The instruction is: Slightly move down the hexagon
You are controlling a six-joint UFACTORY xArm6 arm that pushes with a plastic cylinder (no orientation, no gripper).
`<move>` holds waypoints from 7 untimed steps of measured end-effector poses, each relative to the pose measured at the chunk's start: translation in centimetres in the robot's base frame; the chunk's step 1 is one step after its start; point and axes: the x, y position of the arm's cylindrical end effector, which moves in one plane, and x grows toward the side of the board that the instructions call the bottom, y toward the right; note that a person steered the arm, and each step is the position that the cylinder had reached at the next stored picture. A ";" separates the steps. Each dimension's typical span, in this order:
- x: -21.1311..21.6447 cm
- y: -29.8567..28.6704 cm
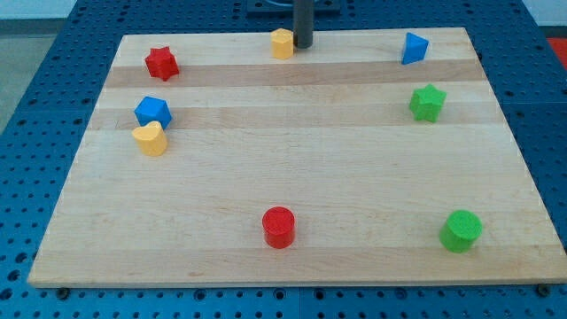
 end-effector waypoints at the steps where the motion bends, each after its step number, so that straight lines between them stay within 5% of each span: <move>1: 0.2 -2.8; 4: 14.6 -10.9; 5: 15.2 -9.9; 7: 10.0 1.1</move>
